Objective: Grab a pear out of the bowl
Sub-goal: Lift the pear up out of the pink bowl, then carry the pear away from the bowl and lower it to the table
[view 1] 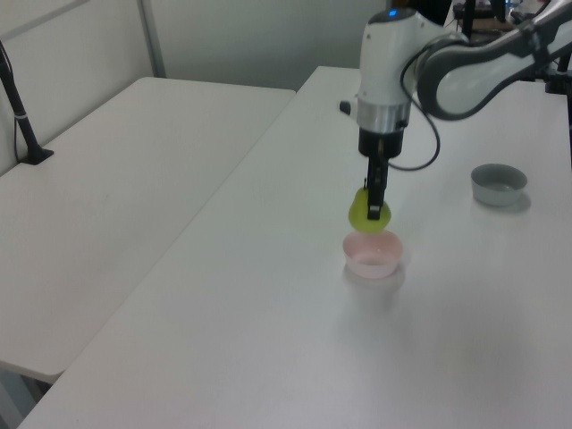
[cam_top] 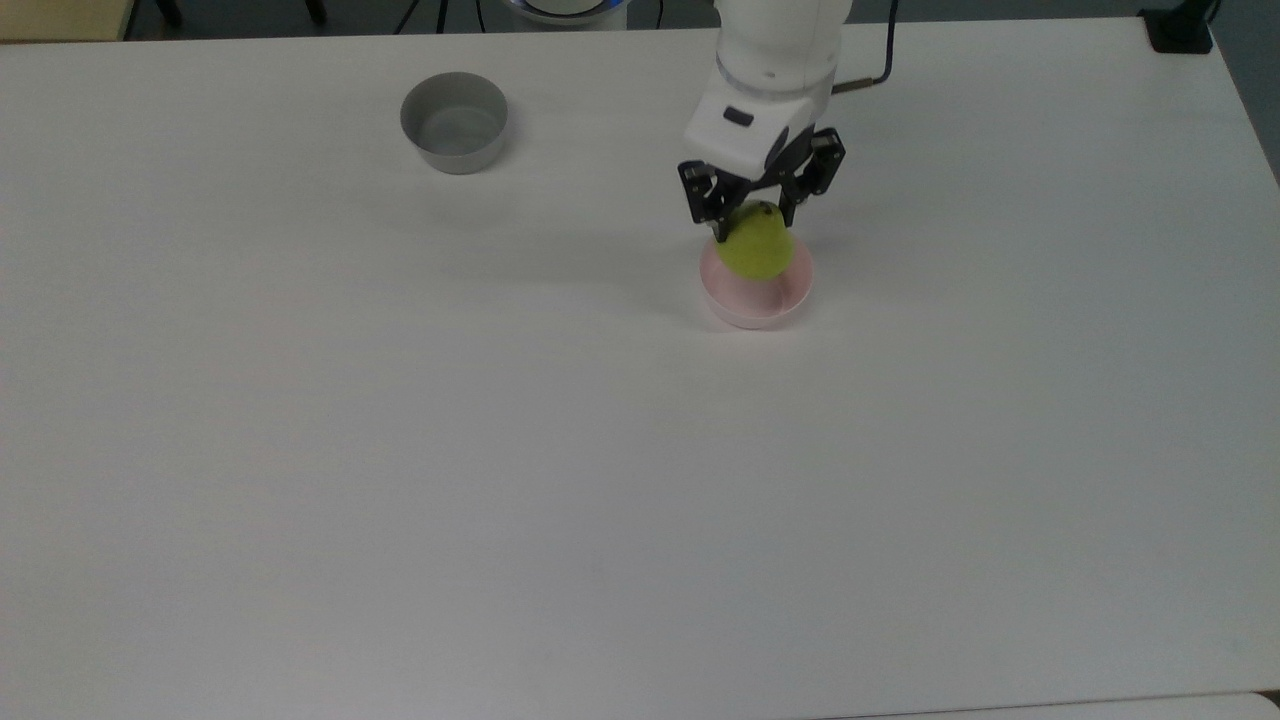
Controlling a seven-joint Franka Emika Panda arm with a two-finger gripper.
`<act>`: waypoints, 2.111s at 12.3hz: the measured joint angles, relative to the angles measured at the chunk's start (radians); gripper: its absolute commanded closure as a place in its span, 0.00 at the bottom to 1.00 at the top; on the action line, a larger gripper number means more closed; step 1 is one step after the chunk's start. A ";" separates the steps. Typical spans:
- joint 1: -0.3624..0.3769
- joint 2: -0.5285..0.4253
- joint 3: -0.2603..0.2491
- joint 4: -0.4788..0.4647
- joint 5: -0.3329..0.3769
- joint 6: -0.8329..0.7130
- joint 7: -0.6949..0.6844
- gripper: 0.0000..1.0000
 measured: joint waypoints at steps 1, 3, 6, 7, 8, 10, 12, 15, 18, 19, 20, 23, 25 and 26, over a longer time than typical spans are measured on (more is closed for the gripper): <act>-0.007 -0.021 0.000 0.003 -0.001 -0.020 0.000 1.00; -0.039 -0.065 -0.001 0.023 -0.003 -0.086 -0.017 1.00; -0.098 -0.129 -0.003 0.060 -0.003 -0.186 -0.050 1.00; -0.124 -0.150 -0.004 0.080 -0.003 -0.233 -0.061 1.00; -0.143 -0.160 -0.004 0.104 -0.003 -0.277 -0.072 1.00; -0.163 -0.163 -0.005 0.148 -0.003 -0.331 -0.083 1.00; -0.184 -0.164 -0.014 0.187 -0.003 -0.368 -0.106 1.00; -0.204 -0.181 -0.081 0.211 -0.003 -0.386 -0.236 1.00; -0.221 -0.184 -0.138 0.210 0.012 -0.386 -0.357 1.00; -0.226 -0.183 -0.169 0.210 0.036 -0.380 -0.421 1.00; -0.228 -0.180 -0.199 0.209 0.062 -0.355 -0.458 1.00; -0.240 -0.126 -0.251 0.204 0.081 -0.245 -0.478 1.00; -0.243 -0.061 -0.271 0.202 0.090 -0.164 -0.478 1.00; -0.245 -0.019 -0.279 0.202 0.107 -0.113 -0.478 1.00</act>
